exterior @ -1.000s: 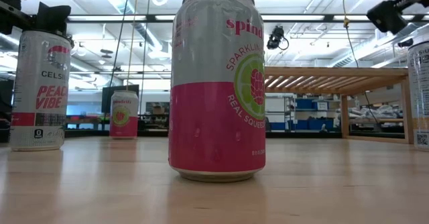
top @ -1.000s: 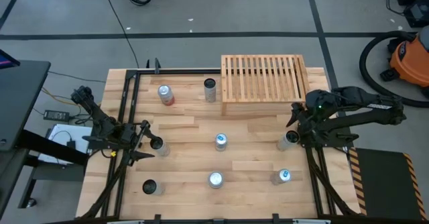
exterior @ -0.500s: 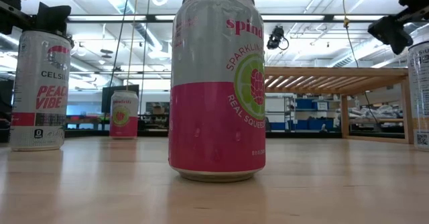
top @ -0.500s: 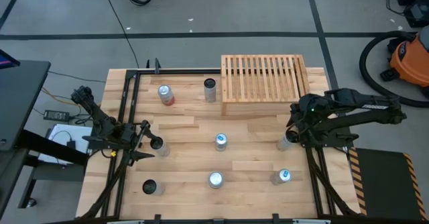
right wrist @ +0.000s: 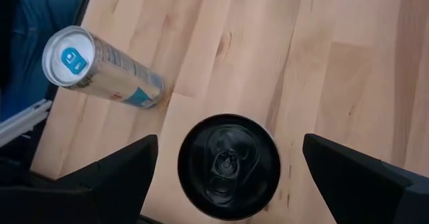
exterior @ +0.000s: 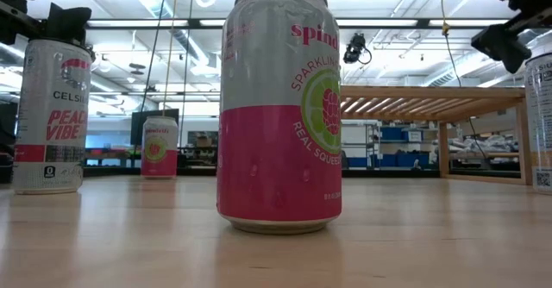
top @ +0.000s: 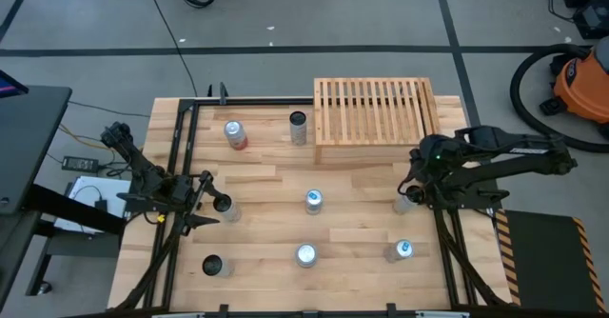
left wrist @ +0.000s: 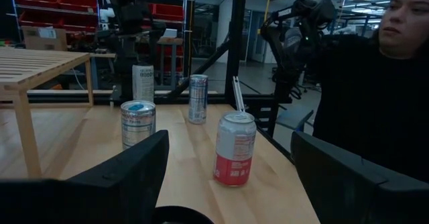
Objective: Place canned beverage on shelf
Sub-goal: Put the bottom white-yellow soda can on the shelf
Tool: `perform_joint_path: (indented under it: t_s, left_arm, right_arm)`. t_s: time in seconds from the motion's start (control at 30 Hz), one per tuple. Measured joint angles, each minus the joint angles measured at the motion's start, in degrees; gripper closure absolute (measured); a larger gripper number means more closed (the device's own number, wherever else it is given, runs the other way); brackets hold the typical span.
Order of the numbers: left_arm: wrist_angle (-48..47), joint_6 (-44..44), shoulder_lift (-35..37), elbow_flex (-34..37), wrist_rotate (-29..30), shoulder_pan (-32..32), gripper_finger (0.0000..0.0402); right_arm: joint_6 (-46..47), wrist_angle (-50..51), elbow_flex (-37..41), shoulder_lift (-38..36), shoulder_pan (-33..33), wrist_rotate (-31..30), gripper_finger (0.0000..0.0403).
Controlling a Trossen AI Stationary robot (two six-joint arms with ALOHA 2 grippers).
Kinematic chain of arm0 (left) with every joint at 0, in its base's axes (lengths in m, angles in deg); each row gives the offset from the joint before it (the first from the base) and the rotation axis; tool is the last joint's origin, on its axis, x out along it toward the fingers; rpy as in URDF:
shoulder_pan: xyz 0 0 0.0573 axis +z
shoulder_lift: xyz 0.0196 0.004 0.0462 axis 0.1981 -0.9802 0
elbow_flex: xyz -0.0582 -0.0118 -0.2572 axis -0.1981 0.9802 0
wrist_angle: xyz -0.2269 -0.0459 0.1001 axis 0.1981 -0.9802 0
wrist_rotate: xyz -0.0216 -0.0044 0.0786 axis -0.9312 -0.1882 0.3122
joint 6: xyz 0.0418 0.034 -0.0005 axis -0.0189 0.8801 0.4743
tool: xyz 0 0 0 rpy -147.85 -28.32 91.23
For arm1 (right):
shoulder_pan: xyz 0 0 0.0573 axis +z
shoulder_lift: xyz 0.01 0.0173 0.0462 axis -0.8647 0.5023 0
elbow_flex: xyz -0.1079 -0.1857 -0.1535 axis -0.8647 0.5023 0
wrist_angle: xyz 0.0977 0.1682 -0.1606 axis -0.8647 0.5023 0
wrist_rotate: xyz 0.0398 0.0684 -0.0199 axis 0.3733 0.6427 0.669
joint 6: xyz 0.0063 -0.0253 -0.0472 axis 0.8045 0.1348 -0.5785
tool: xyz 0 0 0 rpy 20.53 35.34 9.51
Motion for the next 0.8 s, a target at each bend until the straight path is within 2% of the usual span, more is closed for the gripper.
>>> perform_joint_path:
  t_s: [0.47, 0.67, 0.8]
  left_arm:
    - [-0.1, 0.0, 0.0, 0.0, 0.0, 0.0, 0.0086]
    - [-0.1, 0.0, 0.0, 0.0, 0.0, 0.0, 0.0086]
    - [-0.1, 0.0, 0.0, 0.0, 0.0, 0.0, 0.0086]
  right_arm:
    - [-2.0, 0.0, 0.0, 3.7, 2.1, -0.2, 0.0021]
    - [2.1, 0.0, 0.0, 6.2, 4.6, -2.3, 0.0021]
    - [3.7, 0.5, 0.0, 8.1, 5.6, -6.0, 0.0021]
